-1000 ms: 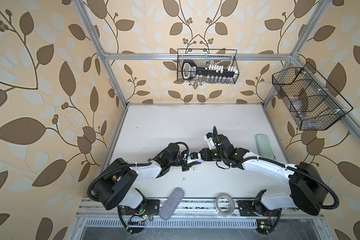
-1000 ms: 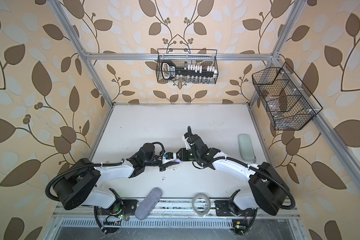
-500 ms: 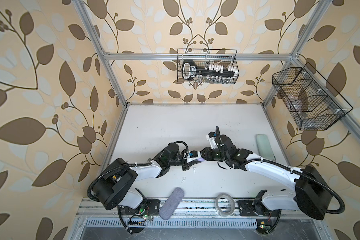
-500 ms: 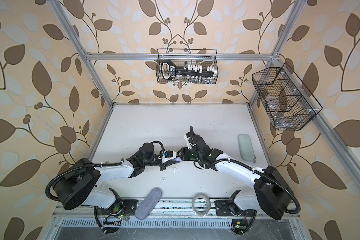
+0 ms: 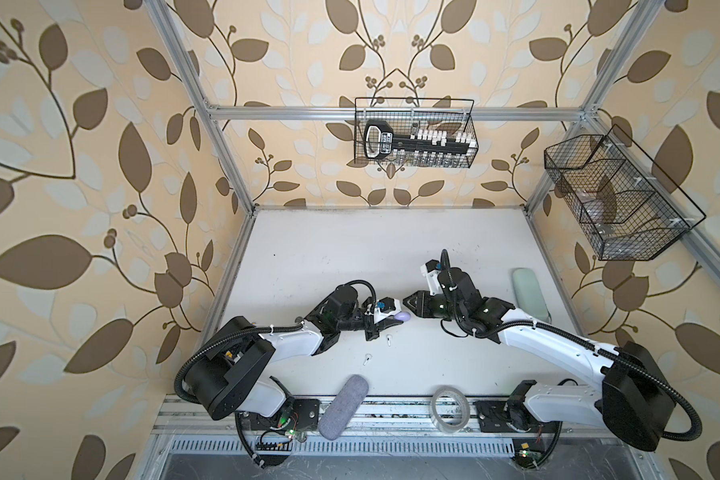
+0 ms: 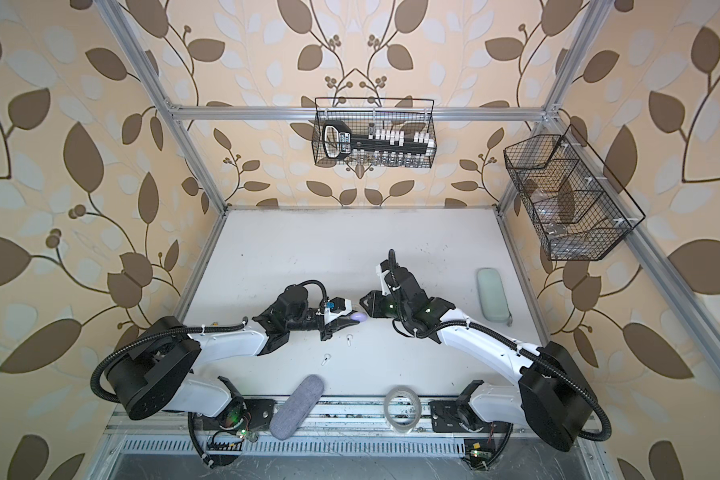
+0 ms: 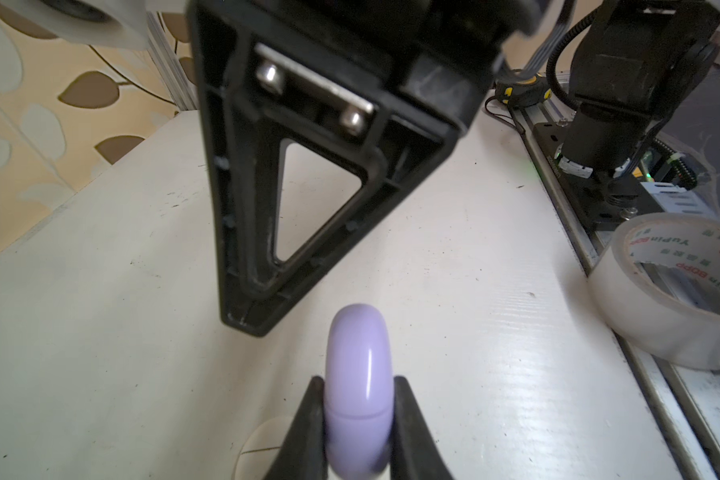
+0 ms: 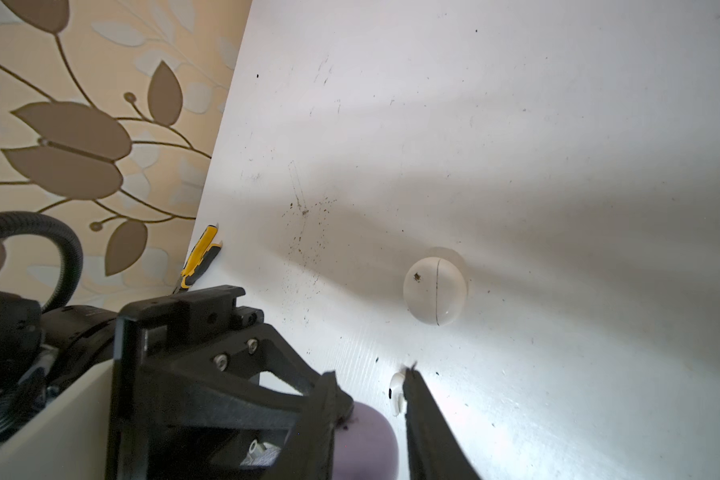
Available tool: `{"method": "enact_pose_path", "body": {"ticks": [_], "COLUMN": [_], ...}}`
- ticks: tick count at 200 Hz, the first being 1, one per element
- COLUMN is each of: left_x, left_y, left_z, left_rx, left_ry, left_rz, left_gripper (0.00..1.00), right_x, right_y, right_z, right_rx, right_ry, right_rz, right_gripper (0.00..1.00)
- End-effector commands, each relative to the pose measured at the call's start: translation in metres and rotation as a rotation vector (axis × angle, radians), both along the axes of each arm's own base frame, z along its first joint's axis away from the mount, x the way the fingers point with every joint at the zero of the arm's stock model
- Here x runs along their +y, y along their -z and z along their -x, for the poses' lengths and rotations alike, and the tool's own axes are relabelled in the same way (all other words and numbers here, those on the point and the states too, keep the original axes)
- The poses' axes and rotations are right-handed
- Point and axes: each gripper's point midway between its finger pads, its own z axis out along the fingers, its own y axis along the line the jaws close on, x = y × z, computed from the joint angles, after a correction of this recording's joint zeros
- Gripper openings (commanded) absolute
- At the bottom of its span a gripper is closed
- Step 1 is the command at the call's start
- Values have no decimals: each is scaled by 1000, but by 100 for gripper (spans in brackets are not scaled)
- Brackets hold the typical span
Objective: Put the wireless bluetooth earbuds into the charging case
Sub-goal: 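Close the case lid with the right gripper pushing it toward the left gripper, then draw the right gripper back from the closed case held by the left gripper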
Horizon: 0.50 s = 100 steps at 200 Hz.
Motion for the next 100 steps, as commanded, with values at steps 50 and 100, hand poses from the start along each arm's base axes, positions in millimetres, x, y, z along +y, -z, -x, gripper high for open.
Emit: {"method": "enact_pose_path", "body": {"ticks": [50, 100], "left_x": [-5, -2], "left_y": [-27, -31], "left_z": [-18, -25], "left_rx": [-29, -23], "left_ry": [-44, -76], "left_rz": [66, 73], "left_gripper": [0, 0], "right_x": [3, 5], "right_y": [20, 23], "right_z": [12, 15], "right_rx": [49, 51], "right_ry": [-20, -23], "right_rz": [26, 21], "right_gripper": [29, 29]}}
